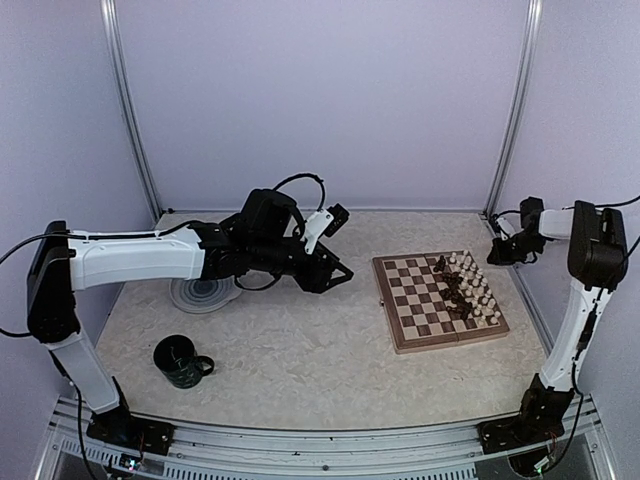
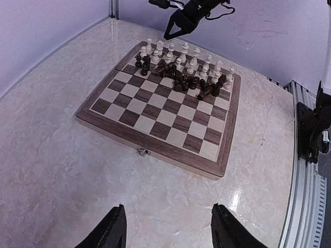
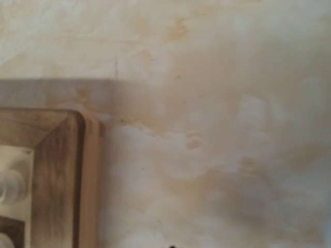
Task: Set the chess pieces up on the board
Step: Move the chessboard to the center of the board.
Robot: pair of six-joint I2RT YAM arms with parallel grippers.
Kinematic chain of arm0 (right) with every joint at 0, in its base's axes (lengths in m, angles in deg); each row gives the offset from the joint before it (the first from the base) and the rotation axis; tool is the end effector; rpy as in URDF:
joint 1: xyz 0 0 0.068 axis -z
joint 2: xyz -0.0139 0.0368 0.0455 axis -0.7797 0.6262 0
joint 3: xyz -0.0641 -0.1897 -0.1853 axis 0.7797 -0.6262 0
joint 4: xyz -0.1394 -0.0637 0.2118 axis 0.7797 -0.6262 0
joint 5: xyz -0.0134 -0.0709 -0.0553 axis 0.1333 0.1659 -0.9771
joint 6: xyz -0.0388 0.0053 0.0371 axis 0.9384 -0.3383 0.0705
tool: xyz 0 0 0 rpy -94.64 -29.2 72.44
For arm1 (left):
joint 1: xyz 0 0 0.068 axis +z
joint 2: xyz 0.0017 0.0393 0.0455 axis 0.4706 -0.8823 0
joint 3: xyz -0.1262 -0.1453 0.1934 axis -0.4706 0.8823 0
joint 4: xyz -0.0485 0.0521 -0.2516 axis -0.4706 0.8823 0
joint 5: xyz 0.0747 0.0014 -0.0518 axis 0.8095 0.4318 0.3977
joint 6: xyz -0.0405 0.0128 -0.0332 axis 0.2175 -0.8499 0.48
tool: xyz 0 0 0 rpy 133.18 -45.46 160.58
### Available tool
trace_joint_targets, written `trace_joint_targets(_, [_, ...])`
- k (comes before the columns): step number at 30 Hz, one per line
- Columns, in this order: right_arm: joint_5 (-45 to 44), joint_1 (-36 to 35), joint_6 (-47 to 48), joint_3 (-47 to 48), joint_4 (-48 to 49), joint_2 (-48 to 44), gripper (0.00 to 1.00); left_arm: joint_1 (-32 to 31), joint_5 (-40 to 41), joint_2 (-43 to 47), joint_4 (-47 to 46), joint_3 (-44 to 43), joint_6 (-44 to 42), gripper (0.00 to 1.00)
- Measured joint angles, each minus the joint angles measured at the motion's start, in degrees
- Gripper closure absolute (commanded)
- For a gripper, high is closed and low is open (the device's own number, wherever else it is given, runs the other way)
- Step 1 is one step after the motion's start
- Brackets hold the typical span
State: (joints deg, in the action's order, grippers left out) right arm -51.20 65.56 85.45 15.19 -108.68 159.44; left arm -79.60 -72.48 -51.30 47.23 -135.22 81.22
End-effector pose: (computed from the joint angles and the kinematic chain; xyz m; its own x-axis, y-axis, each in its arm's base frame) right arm 0.4084 -0.0922 0.1674 -0.8395 -0.0064 -0.5433 -0.1184 0.9781 0.1714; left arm 0.2426 -0.3193 0.2758 -0.3087 0.3905 -0.8673 0.8907 0.4386 -0.1196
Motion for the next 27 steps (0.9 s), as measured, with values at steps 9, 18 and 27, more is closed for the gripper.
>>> trace_joint_targets(9, [6.16, 0.0, 0.07, 6.19, -4.59, 6.62, 1.0, -0.07, -2.08, -0.39, 0.22, 0.0, 1.16, 0.45])
trace_joint_targets(18, [11.54, 0.0, 0.09, 9.66, -8.11, 10.64, 1.0, -0.26, -3.8, -0.37, 0.22, 0.0, 1.27, 0.45])
trace_joint_targets(27, [14.51, -0.68, 1.03, 11.65, -9.6, 12.31, 1.0, -0.22, -3.54, 0.33, -0.02, 1.18, 1.29, 0.44])
